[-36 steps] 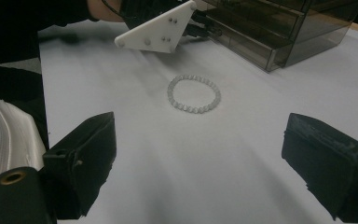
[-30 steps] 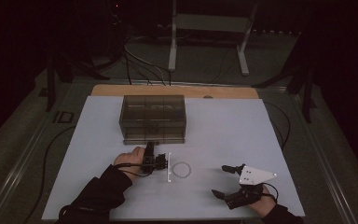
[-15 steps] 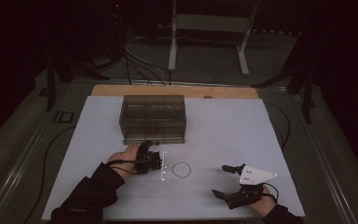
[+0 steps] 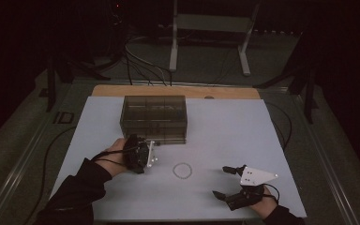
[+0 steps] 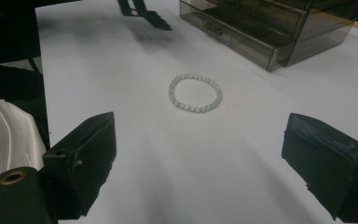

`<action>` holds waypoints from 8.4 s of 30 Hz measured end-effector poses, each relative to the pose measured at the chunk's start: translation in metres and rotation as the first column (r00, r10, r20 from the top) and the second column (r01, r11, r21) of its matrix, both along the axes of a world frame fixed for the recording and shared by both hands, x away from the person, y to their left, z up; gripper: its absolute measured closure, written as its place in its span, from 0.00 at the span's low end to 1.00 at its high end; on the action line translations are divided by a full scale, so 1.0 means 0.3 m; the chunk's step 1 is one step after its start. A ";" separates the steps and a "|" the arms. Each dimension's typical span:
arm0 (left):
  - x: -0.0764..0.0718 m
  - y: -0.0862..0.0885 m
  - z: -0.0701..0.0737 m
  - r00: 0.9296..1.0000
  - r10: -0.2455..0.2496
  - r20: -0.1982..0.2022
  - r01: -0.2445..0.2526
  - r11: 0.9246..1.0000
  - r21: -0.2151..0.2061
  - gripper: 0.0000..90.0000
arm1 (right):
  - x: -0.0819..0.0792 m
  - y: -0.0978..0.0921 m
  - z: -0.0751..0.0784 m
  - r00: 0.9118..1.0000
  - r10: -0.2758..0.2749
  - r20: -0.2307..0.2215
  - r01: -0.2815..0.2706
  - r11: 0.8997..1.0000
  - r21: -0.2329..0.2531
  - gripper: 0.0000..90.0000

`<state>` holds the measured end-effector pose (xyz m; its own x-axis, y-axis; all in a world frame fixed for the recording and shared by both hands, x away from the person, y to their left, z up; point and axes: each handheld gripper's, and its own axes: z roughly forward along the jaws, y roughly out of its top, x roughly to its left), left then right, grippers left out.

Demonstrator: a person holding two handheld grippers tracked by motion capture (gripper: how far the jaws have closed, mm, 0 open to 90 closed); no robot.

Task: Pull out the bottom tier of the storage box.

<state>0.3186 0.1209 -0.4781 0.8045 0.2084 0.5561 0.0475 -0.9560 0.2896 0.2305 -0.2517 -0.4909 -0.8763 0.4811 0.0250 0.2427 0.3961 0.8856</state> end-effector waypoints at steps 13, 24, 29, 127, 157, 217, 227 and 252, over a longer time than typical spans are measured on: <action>0.002 0.101 0.091 0.958 -0.082 -0.275 0.040 0.987 -0.156 0.00 | 0.001 0.001 0.000 1.000 -0.003 0.000 0.003 1.000 0.000 0.11; 0.023 0.155 0.129 0.934 -0.135 -0.330 0.034 0.955 -0.293 0.00 | 0.001 0.001 -0.001 1.000 -0.004 0.000 0.004 1.000 -0.001 0.11; 0.048 0.187 0.132 0.934 -0.137 -0.329 0.008 0.931 -0.364 0.00 | 0.002 0.001 -0.001 1.000 -0.004 0.001 0.004 1.000 -0.002 0.11; 0.325 0.221 -0.028 0.875 -0.236 -0.422 0.160 0.965 -0.208 0.96 | 0.000 -0.004 -0.005 1.000 0.006 -0.001 -0.006 1.000 -0.003 0.11; 0.231 0.204 -0.021 0.852 -0.243 -0.464 0.173 0.967 -0.188 0.98 | -0.002 -0.004 -0.002 1.000 0.001 0.002 -0.001 1.000 -0.003 0.11; 0.150 0.194 0.119 0.895 -0.101 -0.434 -0.053 0.943 -0.329 0.14 | -0.003 -0.004 -0.002 1.000 0.000 0.006 0.000 1.000 -0.007 0.11; 0.130 0.183 0.140 0.901 -0.061 -0.429 -0.106 0.929 -0.354 0.01 | -0.003 -0.005 -0.002 1.000 -0.001 0.005 0.001 1.000 -0.007 0.11; -0.005 0.235 0.118 0.917 -0.021 -0.398 -0.191 0.853 -0.485 0.00 | -0.001 -0.004 -0.002 1.000 -0.004 0.004 0.004 1.000 -0.005 0.11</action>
<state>0.3172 0.1915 -0.4426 0.8926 0.4506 0.0114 0.3276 -0.6659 0.6703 0.2301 -0.2528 -0.4915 -0.8746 0.4845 0.0193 0.2410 0.3998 0.8844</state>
